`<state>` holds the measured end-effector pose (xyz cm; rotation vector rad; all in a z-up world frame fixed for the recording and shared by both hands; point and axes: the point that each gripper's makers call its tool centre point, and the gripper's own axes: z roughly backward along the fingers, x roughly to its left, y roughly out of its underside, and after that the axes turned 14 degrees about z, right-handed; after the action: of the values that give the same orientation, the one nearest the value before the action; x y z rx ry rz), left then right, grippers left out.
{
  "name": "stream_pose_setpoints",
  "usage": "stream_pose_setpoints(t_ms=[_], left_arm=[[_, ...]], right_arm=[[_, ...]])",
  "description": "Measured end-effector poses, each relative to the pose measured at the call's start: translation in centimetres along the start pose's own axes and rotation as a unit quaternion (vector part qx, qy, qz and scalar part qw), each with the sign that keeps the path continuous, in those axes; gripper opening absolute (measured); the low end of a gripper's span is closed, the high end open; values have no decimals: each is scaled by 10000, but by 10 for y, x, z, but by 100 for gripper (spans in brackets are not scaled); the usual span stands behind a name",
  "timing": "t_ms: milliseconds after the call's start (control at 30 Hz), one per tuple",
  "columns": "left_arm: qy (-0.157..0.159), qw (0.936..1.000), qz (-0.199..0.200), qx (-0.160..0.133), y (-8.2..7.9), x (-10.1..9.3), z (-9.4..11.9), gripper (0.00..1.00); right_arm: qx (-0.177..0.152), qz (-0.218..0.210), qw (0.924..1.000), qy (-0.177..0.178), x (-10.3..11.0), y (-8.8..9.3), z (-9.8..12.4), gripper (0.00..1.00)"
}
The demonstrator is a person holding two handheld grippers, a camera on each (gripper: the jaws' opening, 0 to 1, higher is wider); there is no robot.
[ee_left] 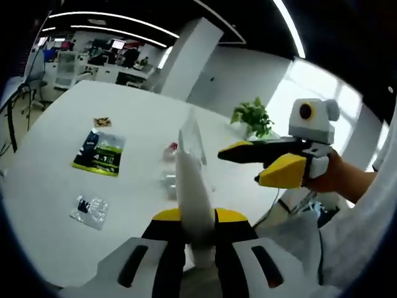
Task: Arrange the skincare products in the storage area until every visible bottle or jar stands upright without overlapping.
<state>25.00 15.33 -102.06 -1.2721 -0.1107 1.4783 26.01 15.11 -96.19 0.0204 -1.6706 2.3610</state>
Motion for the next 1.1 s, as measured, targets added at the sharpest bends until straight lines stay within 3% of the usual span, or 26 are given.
stream_pose_setpoints(t_ms=[133,267,467,600,867,1100], left_arm=[[-29,9998,-138,156,7,-3,-1,11],[-39,9994,-236,233,11,-5,-1,11],[-85,9995,-183,232,10,-3,-1,11],[-80,9993,-187,303,14,-6,-3,11],[-127,9989,-252,362,16,-7,-3,11],[-210,9987,-266,378,17,-5,-3,11]], right_arm=[[-13,-101,9999,-99,9,-4,-15,47],[176,-126,9997,-135,15,1,-26,47],[474,-10,9986,-244,23,12,-34,47],[503,4,9983,-284,29,11,-37,45],[895,338,9953,-137,33,21,-47,39],[954,432,9945,2,32,24,-50,40]])
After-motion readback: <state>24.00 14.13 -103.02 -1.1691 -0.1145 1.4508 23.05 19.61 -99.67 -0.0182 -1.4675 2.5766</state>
